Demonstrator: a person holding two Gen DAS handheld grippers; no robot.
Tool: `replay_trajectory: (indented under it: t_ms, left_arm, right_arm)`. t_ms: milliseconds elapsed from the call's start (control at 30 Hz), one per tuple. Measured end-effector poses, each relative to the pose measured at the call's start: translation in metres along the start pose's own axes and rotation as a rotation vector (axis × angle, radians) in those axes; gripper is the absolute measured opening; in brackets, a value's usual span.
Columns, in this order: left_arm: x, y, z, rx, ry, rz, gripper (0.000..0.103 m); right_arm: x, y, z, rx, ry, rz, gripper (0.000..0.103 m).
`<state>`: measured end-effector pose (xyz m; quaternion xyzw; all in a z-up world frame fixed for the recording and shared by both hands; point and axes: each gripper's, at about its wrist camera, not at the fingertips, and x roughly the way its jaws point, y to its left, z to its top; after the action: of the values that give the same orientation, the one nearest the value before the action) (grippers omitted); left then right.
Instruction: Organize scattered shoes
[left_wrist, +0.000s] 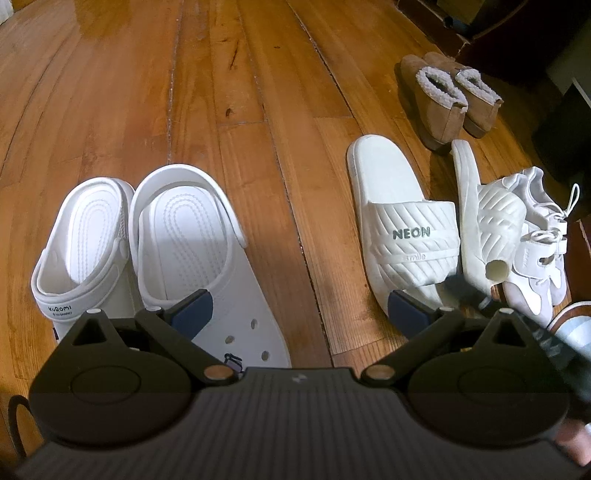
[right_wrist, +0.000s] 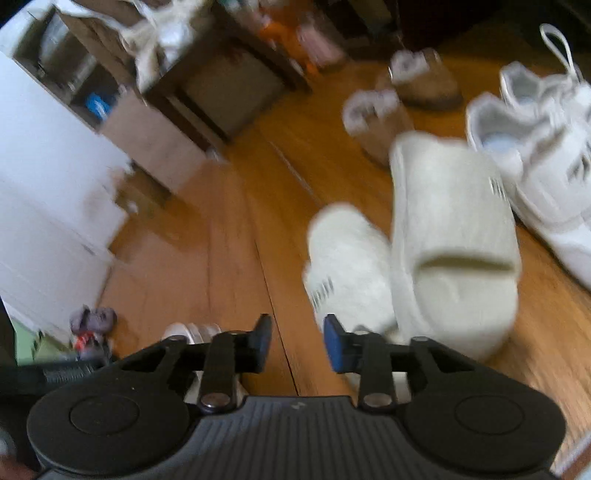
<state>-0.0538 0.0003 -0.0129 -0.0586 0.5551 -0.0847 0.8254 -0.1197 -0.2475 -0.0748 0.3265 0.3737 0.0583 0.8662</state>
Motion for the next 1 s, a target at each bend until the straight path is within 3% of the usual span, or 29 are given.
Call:
replay_trajectory:
  t_ms: [33, 67, 100, 133, 167, 233, 300, 433, 467, 600, 700, 767, 833, 933, 1000]
  left_arm:
    - [0.000, 0.000, 0.000, 0.000, -0.001, -0.001, 0.103]
    - [0.000, 0.000, 0.000, 0.002, -0.002, -0.001, 0.103]
    - [0.000, 0.000, 0.000, 0.005, -0.001, -0.001, 0.103]
    - [0.000, 0.000, 0.000, 0.007, 0.000, 0.000, 0.103]
    - [0.000, 0.000, 0.001, 0.008, 0.001, 0.002, 0.103]
    - [-0.001, 0.000, 0.001, 0.017, -0.004, 0.004, 0.103]
    - [-0.002, -0.001, 0.000, 0.016, -0.005, 0.008, 0.103]
    - [-0.002, -0.001, 0.002, 0.010, -0.009, 0.003, 0.103]
    - [-0.003, -0.001, 0.002, 0.007, -0.012, 0.003, 0.103]
    - [-0.014, 0.002, 0.006, 0.000, -0.034, 0.015, 0.103]
    - [-0.023, 0.007, 0.010, -0.004, -0.054, 0.033, 0.103]
    - [-0.032, 0.013, 0.012, -0.019, -0.083, 0.059, 0.103]
    - [-0.035, 0.020, 0.013, -0.039, -0.087, 0.078, 0.103]
    - [-0.037, 0.028, 0.013, -0.061, -0.089, 0.092, 0.103]
    - [-0.034, 0.031, 0.013, -0.069, -0.085, 0.098, 0.103]
  right_arm:
    - [0.005, -0.004, 0.005, 0.016, 0.013, -0.027, 0.053]
    - [0.009, -0.014, 0.005, 0.050, 0.035, -0.060, 0.028]
    - [0.007, -0.022, 0.004, 0.075, 0.040, -0.076, 0.018]
    - [0.002, -0.031, 0.000, 0.107, 0.036, -0.117, 0.018]
    - [-0.004, -0.034, -0.004, 0.117, 0.032, -0.178, 0.036]
    - [-0.015, -0.025, -0.010, 0.047, -0.005, -0.274, 0.049]
    - [-0.019, -0.009, -0.012, -0.056, -0.020, -0.284, 0.049]
    - [-0.004, 0.034, 0.003, -0.242, -0.049, -0.178, 0.072]
    - [0.002, 0.043, 0.007, -0.282, -0.061, -0.168, 0.072]
    - [0.044, 0.078, 0.009, -0.565, -0.075, -0.272, 0.078]
    - [0.074, 0.086, 0.019, -0.729, -0.046, -0.345, 0.093]
    - [0.101, 0.092, 0.021, -0.829, 0.041, -0.376, 0.092]
    - [0.110, 0.088, 0.014, -0.877, 0.106, -0.423, 0.080]
    - [0.101, 0.081, 0.016, -0.838, 0.117, -0.433, 0.077]
    - [0.090, 0.077, 0.023, -0.768, 0.102, -0.440, 0.081]
